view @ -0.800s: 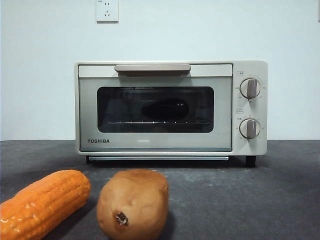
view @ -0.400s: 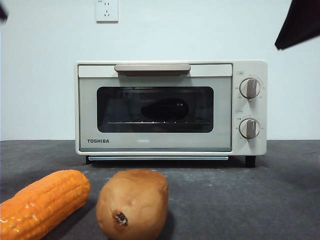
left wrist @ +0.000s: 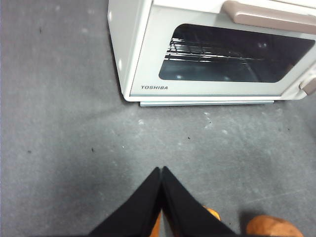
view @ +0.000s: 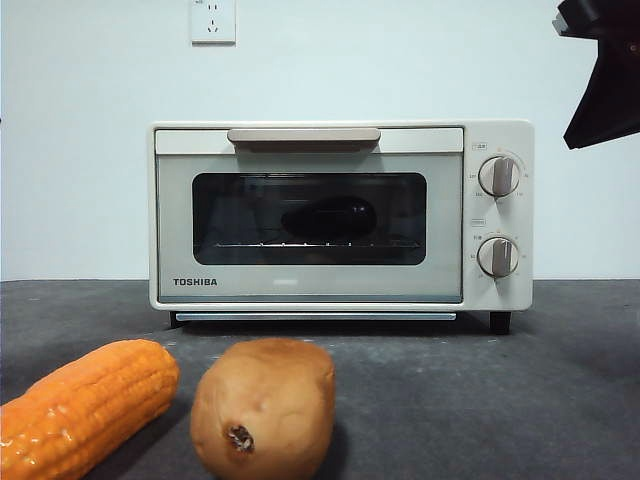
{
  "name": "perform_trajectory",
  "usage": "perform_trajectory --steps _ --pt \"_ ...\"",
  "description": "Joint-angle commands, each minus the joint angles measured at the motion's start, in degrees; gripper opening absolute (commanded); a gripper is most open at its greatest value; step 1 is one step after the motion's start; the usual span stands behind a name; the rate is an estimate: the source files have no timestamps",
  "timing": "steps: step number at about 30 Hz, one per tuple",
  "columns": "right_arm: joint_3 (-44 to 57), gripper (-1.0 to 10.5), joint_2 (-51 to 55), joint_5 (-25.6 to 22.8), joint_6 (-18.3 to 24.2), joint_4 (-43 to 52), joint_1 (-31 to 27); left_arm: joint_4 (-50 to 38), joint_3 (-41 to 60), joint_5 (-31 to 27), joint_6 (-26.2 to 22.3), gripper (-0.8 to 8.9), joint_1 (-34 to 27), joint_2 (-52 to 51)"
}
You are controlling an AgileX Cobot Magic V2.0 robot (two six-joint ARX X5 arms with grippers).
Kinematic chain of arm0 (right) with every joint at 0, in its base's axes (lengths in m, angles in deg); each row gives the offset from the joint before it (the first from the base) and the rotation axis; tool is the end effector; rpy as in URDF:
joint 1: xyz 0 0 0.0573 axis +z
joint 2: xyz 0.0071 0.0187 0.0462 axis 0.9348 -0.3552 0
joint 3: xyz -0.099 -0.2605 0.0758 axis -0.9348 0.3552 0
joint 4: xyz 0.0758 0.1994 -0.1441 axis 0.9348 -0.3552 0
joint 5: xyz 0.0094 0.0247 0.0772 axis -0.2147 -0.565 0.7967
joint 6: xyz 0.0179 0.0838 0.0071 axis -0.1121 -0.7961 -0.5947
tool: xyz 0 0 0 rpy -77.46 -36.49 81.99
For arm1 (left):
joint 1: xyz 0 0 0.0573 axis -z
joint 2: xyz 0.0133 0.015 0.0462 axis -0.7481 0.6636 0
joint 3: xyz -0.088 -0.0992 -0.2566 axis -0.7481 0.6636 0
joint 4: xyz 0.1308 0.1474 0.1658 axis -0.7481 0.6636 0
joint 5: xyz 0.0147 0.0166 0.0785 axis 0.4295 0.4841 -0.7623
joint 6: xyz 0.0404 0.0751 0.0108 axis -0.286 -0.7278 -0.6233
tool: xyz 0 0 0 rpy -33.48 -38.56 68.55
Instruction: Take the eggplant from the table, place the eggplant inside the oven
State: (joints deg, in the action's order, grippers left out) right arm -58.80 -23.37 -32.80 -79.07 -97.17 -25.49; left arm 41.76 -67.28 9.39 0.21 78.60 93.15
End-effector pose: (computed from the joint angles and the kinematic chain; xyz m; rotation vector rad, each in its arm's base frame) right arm 0.1454 0.1004 0.2337 -0.0767 0.3884 0.3324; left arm 0.1297 -0.0663 0.2489 -0.2021 0.5229 -0.3213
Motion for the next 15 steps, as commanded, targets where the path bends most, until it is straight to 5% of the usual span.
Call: perform_trajectory --steps 1,10,15 --pt "-0.42 0.1 -0.11 -0.17 -0.74 0.68 0.35 -0.66 -0.61 -0.17 1.53 0.04 0.33 0.57" --pt "-0.42 0.1 -0.11 -0.17 -0.74 0.68 0.35 -0.66 -0.55 -0.37 0.17 0.04 -0.28 -2.45" --pt "-0.42 0.1 -0.13 -0.17 -0.74 0.68 0.35 -3.19 1.57 -1.01 -13.46 0.04 -5.84 -11.85"
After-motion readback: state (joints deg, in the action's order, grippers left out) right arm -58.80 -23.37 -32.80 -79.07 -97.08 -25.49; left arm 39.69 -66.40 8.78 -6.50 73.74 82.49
